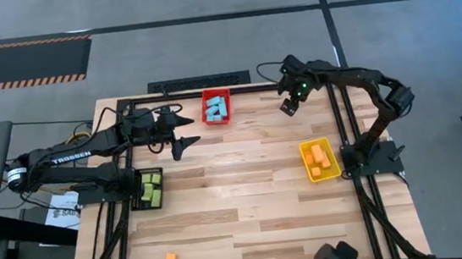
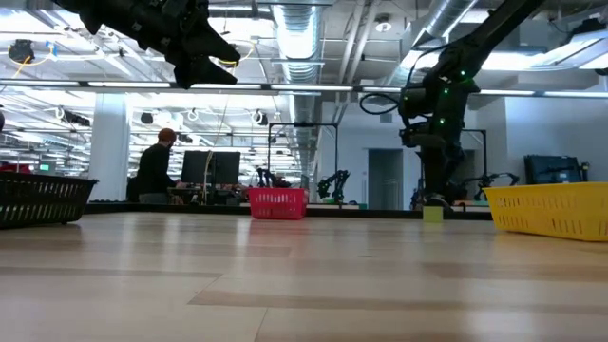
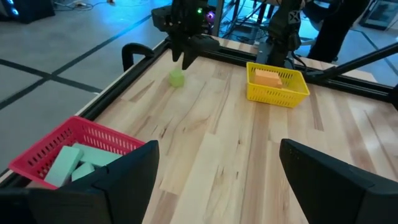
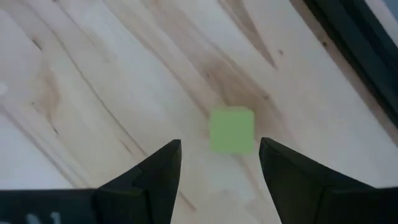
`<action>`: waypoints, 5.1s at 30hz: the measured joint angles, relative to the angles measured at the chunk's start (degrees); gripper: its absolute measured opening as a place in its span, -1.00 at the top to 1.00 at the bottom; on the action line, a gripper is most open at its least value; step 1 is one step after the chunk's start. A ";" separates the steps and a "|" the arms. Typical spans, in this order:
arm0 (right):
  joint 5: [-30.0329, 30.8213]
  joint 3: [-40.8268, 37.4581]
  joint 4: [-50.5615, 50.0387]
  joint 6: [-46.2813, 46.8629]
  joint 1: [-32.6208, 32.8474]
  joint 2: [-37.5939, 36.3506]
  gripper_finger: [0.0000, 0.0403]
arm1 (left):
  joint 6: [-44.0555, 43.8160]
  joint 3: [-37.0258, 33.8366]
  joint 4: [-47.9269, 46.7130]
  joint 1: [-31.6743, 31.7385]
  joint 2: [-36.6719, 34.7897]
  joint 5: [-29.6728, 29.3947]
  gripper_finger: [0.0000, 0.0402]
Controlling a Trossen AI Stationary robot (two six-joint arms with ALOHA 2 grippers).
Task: Sort & place blocks by color
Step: Put the light green block into the black bin, then put the yellow block into the yellow bin
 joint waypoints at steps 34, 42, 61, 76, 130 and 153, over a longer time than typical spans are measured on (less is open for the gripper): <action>1.93 -0.04 5.14 -2.79 3.42 9.77 0.39 | 0.10 0.00 0.02 -0.16 0.00 0.43 -0.58; -5.68 -1.93 10.64 -1.70 9.67 7.43 0.41 | -0.93 -1.41 6.16 -5.38 2.17 -0.04 -0.58; -14.46 -23.31 71.17 24.98 35.63 -11.43 0.41 | 24.69 -13.02 52.42 -18.66 22.23 -2.80 -0.58; -5.35 -23.34 80.00 27.08 49.27 -11.14 0.35 | 44.90 0.06 52.43 -25.24 35.66 -8.99 -0.58; -1.39 -23.26 80.54 30.46 42.18 -11.18 -0.46 | -40.93 3.82 -52.34 -36.90 -0.11 -19.52 0.48; -1.41 -23.30 74.37 29.63 45.06 -13.06 -0.47 | -44.31 3.85 -62.90 -36.00 7.43 0.16 -0.62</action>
